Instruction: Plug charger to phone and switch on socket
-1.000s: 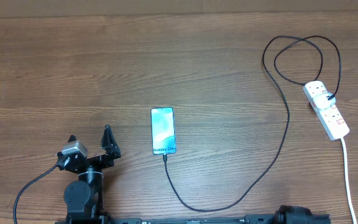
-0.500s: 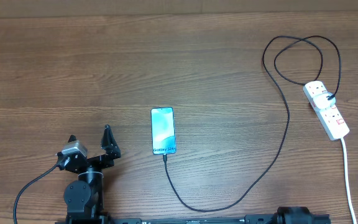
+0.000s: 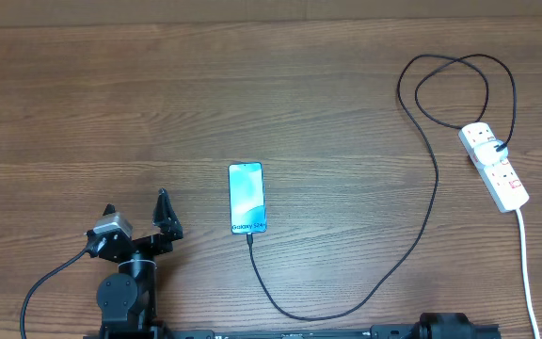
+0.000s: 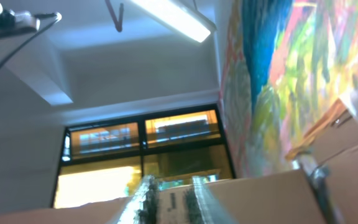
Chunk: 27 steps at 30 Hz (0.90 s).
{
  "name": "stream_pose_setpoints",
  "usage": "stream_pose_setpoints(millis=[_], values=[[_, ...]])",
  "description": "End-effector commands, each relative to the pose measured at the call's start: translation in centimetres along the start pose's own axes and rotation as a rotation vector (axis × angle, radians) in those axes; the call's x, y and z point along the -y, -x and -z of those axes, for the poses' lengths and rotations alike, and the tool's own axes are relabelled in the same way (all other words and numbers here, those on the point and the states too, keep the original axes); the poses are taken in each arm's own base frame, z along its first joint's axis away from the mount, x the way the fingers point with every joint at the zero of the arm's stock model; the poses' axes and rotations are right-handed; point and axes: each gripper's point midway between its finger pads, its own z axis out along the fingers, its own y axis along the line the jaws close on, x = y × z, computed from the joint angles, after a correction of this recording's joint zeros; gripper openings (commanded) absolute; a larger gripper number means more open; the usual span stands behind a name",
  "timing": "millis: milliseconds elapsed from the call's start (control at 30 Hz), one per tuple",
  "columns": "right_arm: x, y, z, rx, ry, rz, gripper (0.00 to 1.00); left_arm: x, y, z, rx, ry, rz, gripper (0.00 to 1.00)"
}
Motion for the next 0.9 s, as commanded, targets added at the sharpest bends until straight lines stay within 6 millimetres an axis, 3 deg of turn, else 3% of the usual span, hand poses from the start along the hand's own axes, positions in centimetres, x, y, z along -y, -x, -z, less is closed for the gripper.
stream_pose_setpoints(millis=[0,100,133,167,400,633,867], values=[[0.3,0.5,0.5,0.008,-0.011,0.002,0.35,-0.1,0.0,0.0,0.006,0.001,0.014,1.0],[0.5,-0.4,0.4,-0.026,-0.017,0.004,0.66,-0.1,0.0,0.0,0.006,0.001,0.014,1.0],[0.5,-0.7,0.4,-0.039,-0.019,0.005,0.89,-0.1,0.0,0.0,0.006,0.001,0.014,0.99],[0.6,-1.1,0.5,-0.053,-0.021,0.005,1.0,-0.1,0.0,0.0,0.006,0.001,0.014,0.99],[1.2,-4.3,0.9,-0.184,-0.044,0.015,1.0,-0.1,0.0,0.0,0.006,0.001,0.014,1.0],[2.5,-11.0,3.2,-0.474,-0.095,0.035,1.0,-0.1,0.0,0.0,0.006,0.001,0.014,1.0],[1.8,-13.1,3.7,-0.548,-0.044,0.022,1.0,-0.1,0.0,0.0,0.006,0.001,0.014,1.0]])
